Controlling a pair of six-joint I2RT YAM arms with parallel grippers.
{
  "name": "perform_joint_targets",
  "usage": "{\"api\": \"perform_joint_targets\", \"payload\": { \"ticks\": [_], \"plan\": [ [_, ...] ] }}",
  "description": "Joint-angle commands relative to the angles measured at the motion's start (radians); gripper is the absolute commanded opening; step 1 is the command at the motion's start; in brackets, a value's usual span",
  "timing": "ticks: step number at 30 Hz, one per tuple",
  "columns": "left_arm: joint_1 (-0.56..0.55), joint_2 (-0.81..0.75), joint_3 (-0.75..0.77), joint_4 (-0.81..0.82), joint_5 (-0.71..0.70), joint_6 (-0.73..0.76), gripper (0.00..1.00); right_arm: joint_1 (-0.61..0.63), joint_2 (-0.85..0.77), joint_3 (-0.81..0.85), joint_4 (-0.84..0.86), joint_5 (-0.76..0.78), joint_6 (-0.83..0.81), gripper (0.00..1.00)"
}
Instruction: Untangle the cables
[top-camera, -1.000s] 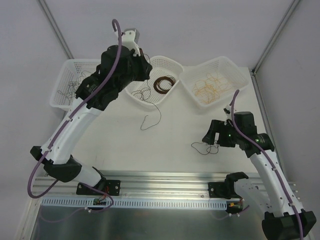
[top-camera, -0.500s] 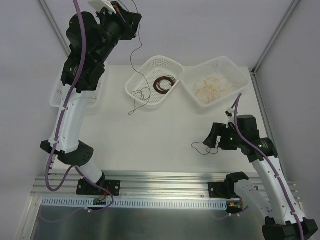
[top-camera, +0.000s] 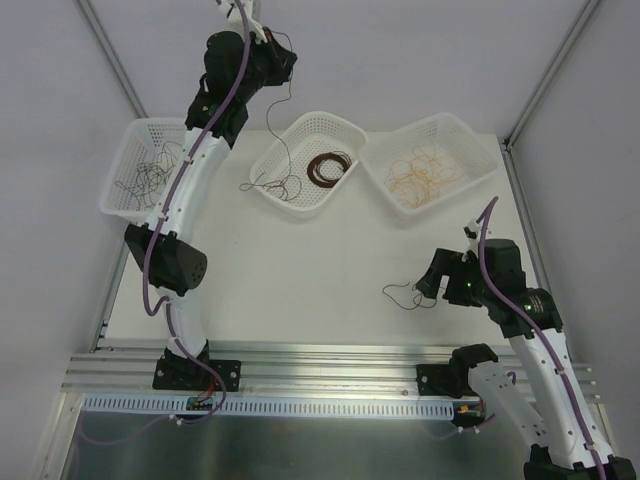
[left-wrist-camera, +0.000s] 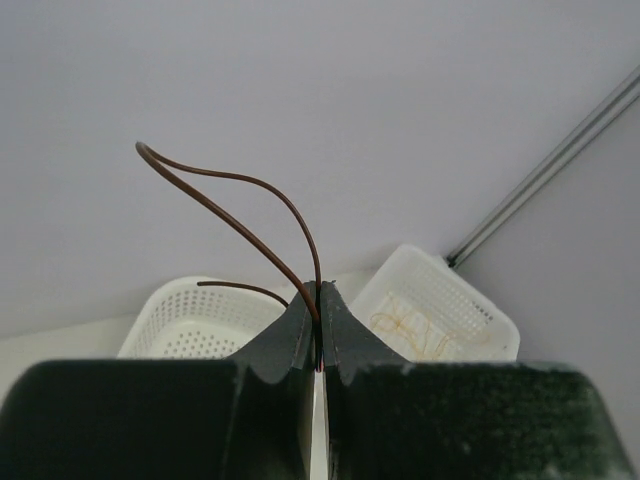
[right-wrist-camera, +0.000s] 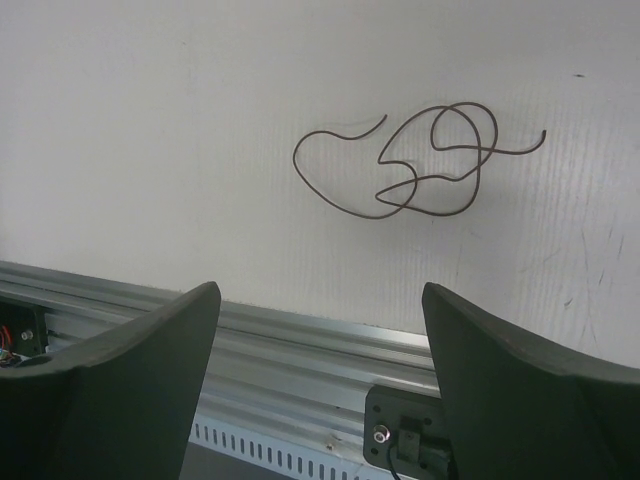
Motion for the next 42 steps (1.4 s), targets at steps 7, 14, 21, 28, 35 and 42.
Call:
{"api": "perform_joint_targets", "payload": {
  "ticks": [7,14,21,28,35,42],
  "plan": [
    [0.001,0.125,-0.257,0.070,0.029,0.030,0.07,0.005,-0.047,-0.019,-0.056,0.077,0.056,0.87],
    [0.001,0.033,-0.417,0.048,0.016,0.009,0.76,0.005,-0.023,-0.007,-0.062,0.083,0.044,0.87],
    [0.024,-0.164,-0.618,0.013,-0.161,-0.060,0.99,0.003,0.023,0.003,-0.041,0.091,0.028,0.87],
    [0.163,-0.251,-0.798,-0.039,-0.187,-0.359,0.93,0.003,0.069,0.013,-0.009,0.077,0.028,0.87],
    [0.251,-0.179,-0.818,-0.056,-0.118,-0.655,0.89,0.005,0.088,0.027,-0.003,0.083,0.038,0.87],
    [0.297,-0.061,-0.801,-0.076,-0.067,-0.980,0.79,0.005,0.079,0.030,-0.010,0.109,0.059,0.87]
  ]
}}
